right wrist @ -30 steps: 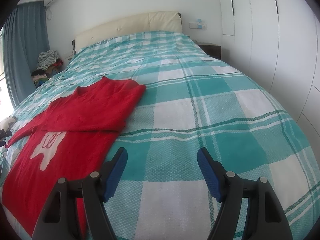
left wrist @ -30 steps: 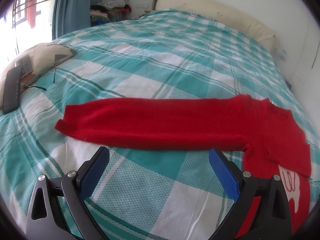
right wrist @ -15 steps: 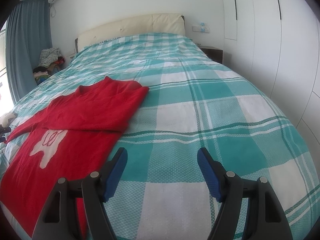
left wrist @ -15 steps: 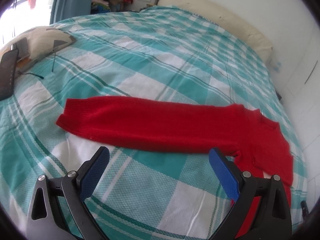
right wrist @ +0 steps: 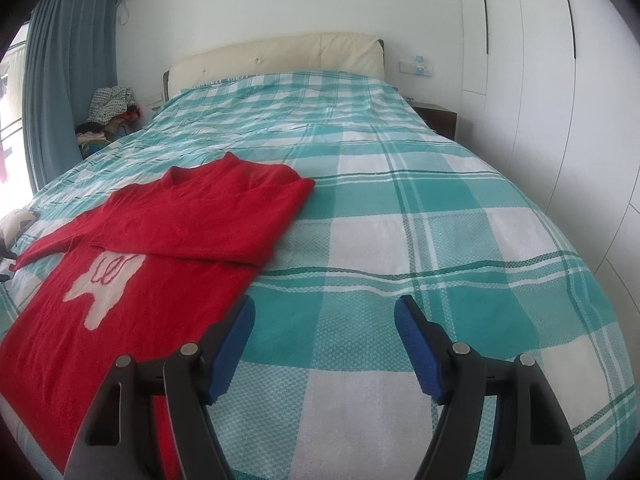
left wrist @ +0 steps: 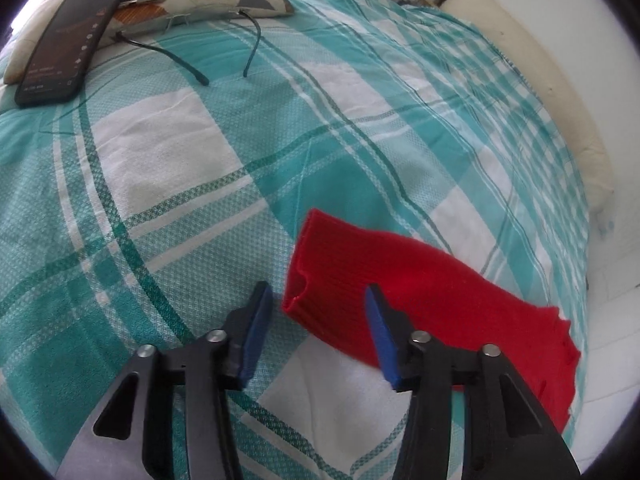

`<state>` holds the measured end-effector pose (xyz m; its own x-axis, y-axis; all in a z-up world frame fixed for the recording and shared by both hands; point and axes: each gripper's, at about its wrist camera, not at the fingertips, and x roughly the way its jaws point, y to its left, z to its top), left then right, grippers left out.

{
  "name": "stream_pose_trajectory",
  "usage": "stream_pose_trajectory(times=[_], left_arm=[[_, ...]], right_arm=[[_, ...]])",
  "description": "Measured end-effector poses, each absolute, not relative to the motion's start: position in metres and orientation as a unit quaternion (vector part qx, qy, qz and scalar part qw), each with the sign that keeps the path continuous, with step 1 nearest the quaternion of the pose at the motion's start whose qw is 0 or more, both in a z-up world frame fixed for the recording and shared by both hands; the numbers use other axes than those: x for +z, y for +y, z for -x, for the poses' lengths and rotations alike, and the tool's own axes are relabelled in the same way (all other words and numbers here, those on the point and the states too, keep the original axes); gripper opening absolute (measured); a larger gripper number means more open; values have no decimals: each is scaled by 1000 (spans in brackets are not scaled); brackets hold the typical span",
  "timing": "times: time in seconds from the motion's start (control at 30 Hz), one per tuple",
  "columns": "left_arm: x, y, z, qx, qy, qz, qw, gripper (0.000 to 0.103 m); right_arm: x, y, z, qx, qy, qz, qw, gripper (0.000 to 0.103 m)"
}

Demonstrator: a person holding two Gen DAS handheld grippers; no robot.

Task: Fold small clothes
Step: 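Grasp the collar with the left gripper and fold it over the body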

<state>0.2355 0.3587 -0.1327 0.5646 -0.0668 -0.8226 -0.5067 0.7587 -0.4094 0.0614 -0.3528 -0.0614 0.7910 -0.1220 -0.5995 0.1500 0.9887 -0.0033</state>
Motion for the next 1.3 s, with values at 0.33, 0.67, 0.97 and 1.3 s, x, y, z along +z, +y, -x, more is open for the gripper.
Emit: stream_pose_trajectory(times=[0.33,0.67,0.97,1.3], left_arm=[[5,242,-264,37,363,152,918,2],[73,-33,-276,-219,333,-10,917,3],[-13,-147,-261,-268,420,-89,863,53],[1,13,-247,-149,379,-73,911,90]], right_arm=[[-52,-355,-57,-59,300,-40,951,72],[-41,-359,-52,-58,284,-48,956,72],[-40,-372,-54,-50,284,-86,953,72],[-34,-377,-49,-41,275,-111,954,72]])
